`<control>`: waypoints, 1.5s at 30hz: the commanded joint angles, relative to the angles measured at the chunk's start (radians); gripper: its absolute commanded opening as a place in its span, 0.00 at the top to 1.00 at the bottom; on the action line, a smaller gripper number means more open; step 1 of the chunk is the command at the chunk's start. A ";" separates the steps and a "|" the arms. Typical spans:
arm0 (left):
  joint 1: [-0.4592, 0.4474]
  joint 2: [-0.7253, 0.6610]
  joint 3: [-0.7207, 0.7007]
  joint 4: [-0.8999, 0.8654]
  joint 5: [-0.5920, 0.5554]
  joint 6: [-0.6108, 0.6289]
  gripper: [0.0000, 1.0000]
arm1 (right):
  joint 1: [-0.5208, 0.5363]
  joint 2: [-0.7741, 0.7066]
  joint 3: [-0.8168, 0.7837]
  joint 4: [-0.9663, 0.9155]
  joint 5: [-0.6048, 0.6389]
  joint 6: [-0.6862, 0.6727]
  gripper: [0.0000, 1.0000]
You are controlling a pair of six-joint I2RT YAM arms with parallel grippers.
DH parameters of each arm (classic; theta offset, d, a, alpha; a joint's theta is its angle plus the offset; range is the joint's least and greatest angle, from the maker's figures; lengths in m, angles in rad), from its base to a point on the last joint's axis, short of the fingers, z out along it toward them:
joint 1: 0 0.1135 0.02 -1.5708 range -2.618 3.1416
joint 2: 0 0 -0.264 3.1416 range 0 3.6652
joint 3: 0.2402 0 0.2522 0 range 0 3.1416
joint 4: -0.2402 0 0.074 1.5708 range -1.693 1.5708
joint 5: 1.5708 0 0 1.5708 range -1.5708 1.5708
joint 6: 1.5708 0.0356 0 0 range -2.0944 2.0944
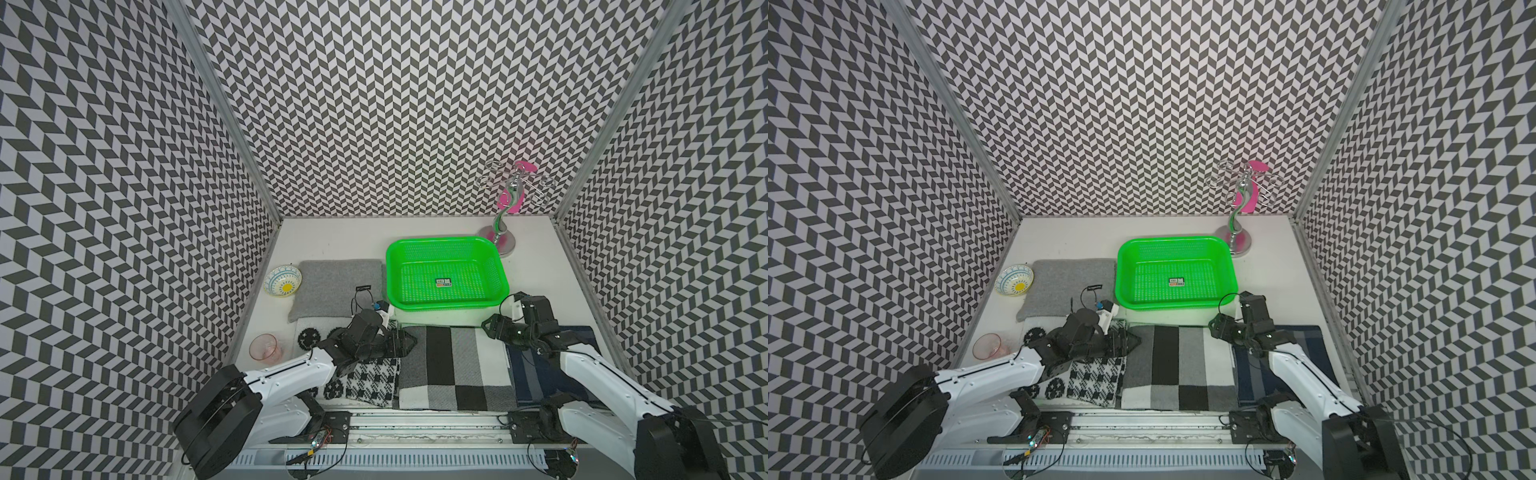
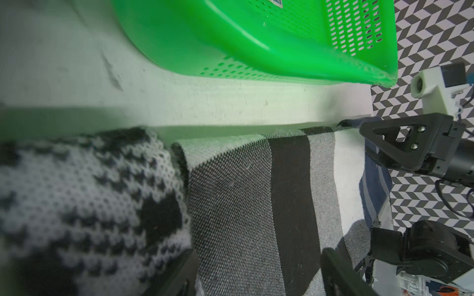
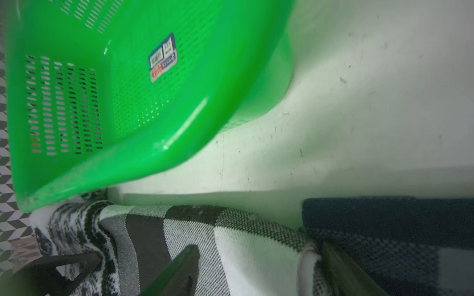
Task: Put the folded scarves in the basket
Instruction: Pick up the scarf at the center of the board.
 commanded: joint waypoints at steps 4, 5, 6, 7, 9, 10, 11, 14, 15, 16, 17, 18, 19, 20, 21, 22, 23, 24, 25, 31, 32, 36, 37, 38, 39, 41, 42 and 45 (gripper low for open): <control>-0.022 0.088 -0.007 0.142 -0.001 -0.066 0.20 | 0.066 0.052 0.025 -0.018 0.010 0.019 0.28; -0.028 0.105 -0.012 0.166 -0.002 -0.076 0.19 | 0.068 0.051 0.021 -0.016 0.007 0.021 0.31; -0.030 0.132 -0.002 0.157 -0.004 -0.077 0.19 | 0.069 0.052 0.019 -0.012 0.000 0.022 0.33; -0.031 0.155 0.017 0.132 -0.010 -0.072 0.19 | 0.068 0.055 0.016 -0.010 -0.004 0.019 0.35; -0.035 0.182 0.052 0.077 -0.046 -0.067 0.19 | 0.069 0.070 0.012 0.004 -0.012 0.010 0.39; -0.036 0.185 0.065 0.046 -0.068 -0.069 0.19 | 0.070 0.079 0.012 0.013 -0.011 0.007 0.41; -0.035 0.189 0.083 -0.001 -0.093 -0.070 0.19 | 0.069 0.093 0.014 0.022 -0.009 0.002 0.42; -0.035 0.208 0.107 -0.071 -0.145 -0.068 0.19 | 0.069 0.140 0.032 0.041 0.012 -0.023 0.46; -0.035 0.217 0.108 -0.076 -0.153 -0.066 0.19 | 0.068 0.158 0.042 0.047 0.025 -0.030 0.47; -0.033 0.226 0.113 -0.083 -0.156 -0.062 0.19 | 0.068 0.172 0.050 0.055 0.030 -0.033 0.49; -0.032 0.236 0.117 -0.084 -0.156 -0.058 0.19 | 0.067 0.185 0.058 0.059 0.039 -0.035 0.51; -0.032 0.245 0.127 -0.097 -0.159 -0.052 0.19 | 0.066 0.193 0.065 0.063 0.048 -0.032 0.53; -0.032 0.253 0.139 -0.122 -0.170 -0.041 0.19 | 0.060 0.200 0.071 0.063 0.058 -0.028 0.53; -0.032 0.254 0.149 -0.145 -0.187 -0.032 0.19 | 0.048 0.203 0.077 0.059 0.060 -0.026 0.54; -0.032 0.249 0.151 -0.153 -0.197 -0.029 0.18 | 0.036 0.203 0.081 0.059 0.052 -0.026 0.55; -0.031 0.237 0.148 -0.155 -0.203 -0.028 0.18 | 0.030 0.199 0.085 0.058 0.049 -0.027 0.57; -0.031 0.227 0.146 -0.161 -0.207 -0.025 0.18 | 0.028 0.191 0.087 0.053 0.051 -0.030 0.57; -0.031 0.220 0.146 -0.167 -0.211 -0.021 0.18 | 0.029 0.179 0.085 0.052 0.052 -0.031 0.59; -0.031 0.213 0.145 -0.179 -0.218 -0.025 0.18 | 0.029 0.165 0.078 0.048 0.052 -0.029 0.60; -0.023 0.209 0.149 -0.209 -0.262 -0.019 0.16 | 0.030 0.064 0.000 0.036 0.054 0.000 0.63; -0.015 0.225 0.158 -0.225 -0.255 -0.013 0.16 | 0.030 0.057 -0.009 0.057 0.051 0.001 0.63; -0.015 0.244 0.167 -0.203 -0.246 0.005 0.15 | 0.030 0.089 0.015 0.048 0.043 -0.013 0.63; -0.014 0.243 0.160 -0.178 -0.241 0.009 0.15 | 0.030 0.097 0.020 0.042 0.039 -0.022 0.63; -0.013 0.248 0.147 -0.147 -0.222 0.008 0.15 | 0.030 0.098 0.021 0.039 0.033 -0.024 0.63; -0.013 0.262 0.144 -0.130 -0.190 0.007 0.16 | 0.030 0.094 0.017 0.041 0.031 -0.023 0.63; -0.018 0.309 0.169 -0.154 -0.160 0.011 0.16 | 0.030 0.084 0.009 0.044 0.033 -0.015 0.63; -0.020 0.322 0.172 -0.155 -0.147 0.008 0.16 | 0.030 0.081 0.008 0.045 0.032 -0.014 0.63; -0.023 0.324 0.160 -0.111 -0.128 0.011 0.17 | 0.030 0.079 -0.004 0.066 0.020 -0.004 0.63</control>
